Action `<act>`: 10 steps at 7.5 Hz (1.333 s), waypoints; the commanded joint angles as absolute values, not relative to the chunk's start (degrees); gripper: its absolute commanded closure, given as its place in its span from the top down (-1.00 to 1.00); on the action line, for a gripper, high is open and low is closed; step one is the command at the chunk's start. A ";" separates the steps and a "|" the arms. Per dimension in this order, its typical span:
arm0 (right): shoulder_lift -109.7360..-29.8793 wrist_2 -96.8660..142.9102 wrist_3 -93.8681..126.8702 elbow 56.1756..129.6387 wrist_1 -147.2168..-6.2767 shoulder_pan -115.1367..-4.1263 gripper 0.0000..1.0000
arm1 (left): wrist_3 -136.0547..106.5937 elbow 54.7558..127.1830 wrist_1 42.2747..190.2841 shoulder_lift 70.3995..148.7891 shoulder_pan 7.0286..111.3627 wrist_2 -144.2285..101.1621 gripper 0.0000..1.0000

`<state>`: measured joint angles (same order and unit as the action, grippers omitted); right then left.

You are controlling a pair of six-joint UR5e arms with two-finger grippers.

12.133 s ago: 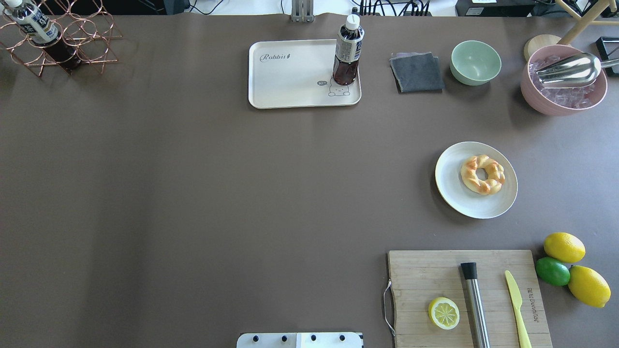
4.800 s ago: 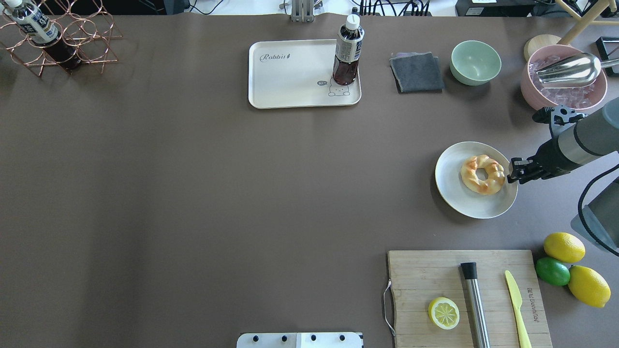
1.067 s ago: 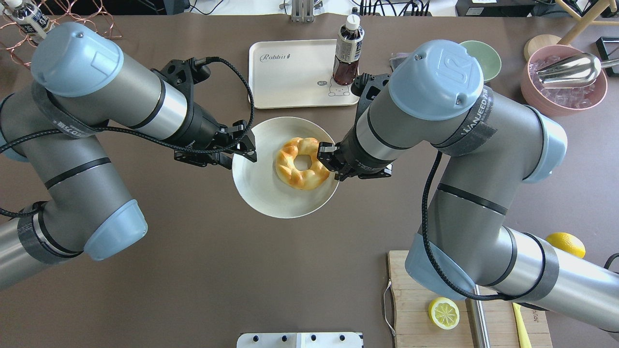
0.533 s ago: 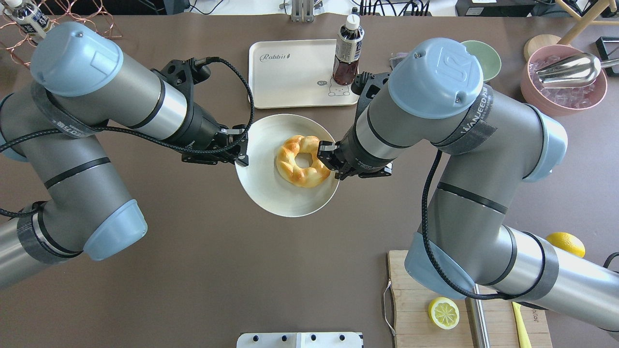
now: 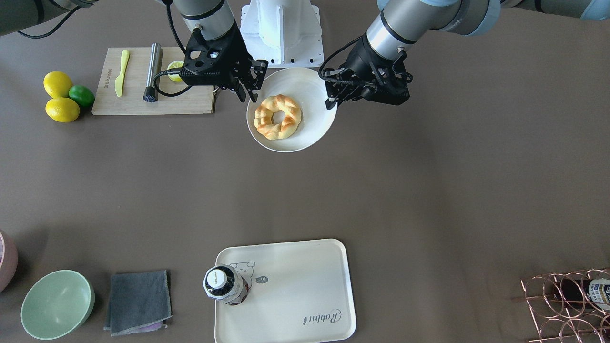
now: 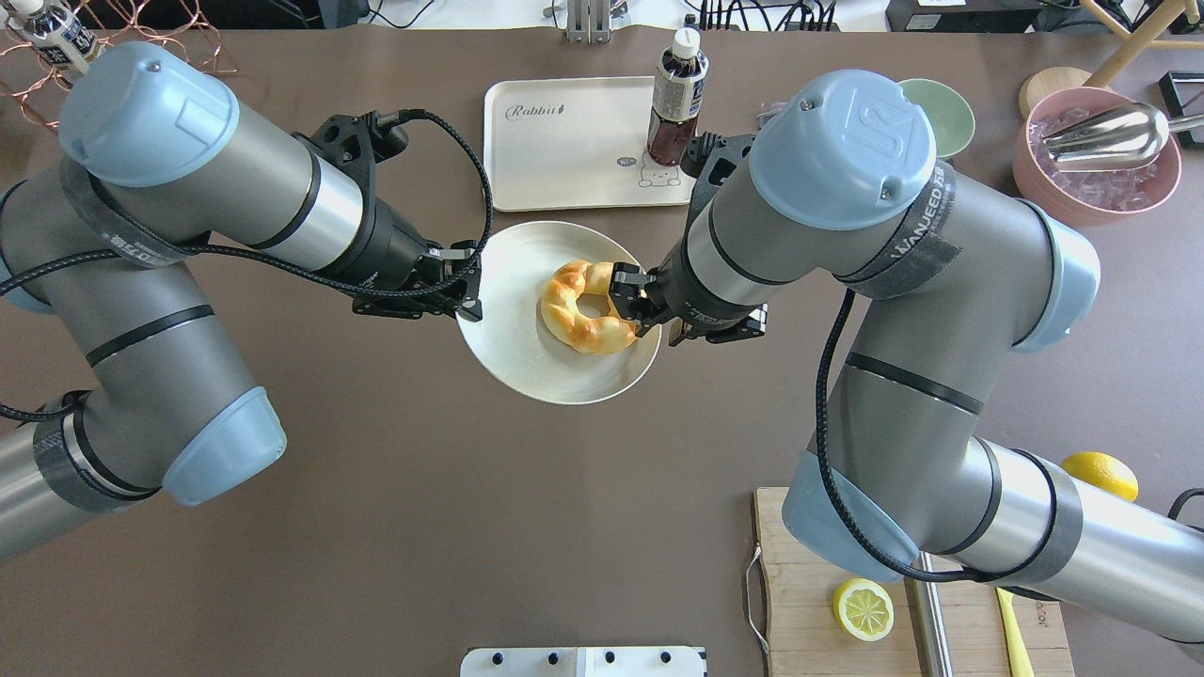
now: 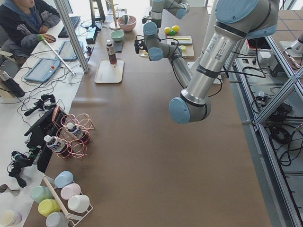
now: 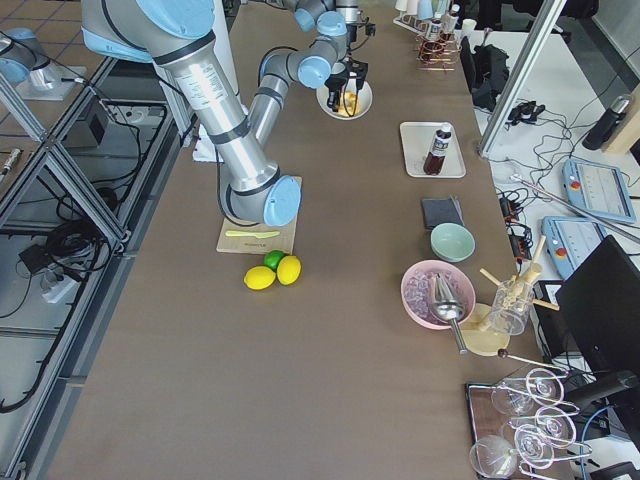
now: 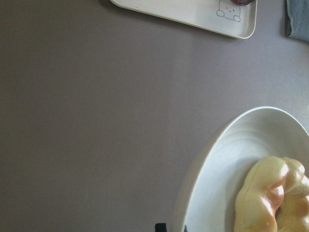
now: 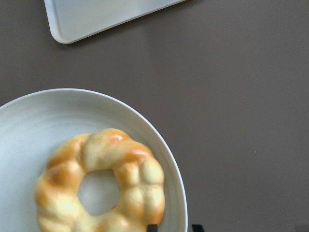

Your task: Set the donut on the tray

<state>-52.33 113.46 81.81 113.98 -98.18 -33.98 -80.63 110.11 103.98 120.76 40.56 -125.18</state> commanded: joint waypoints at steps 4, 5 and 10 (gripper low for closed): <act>-57.45 113.47 82.00 115.91 -98.26 -41.03 1.00 | -80.77 101.29 104.85 122.07 46.03 -125.42 -1.00; -60.26 113.38 82.09 118.28 -98.26 -43.05 1.00 | -82.51 96.81 106.33 123.65 47.45 -125.42 -1.00; -72.05 114.34 72.40 119.89 -97.91 -53.76 1.00 | -92.88 67.02 127.58 135.33 50.54 -119.99 -1.00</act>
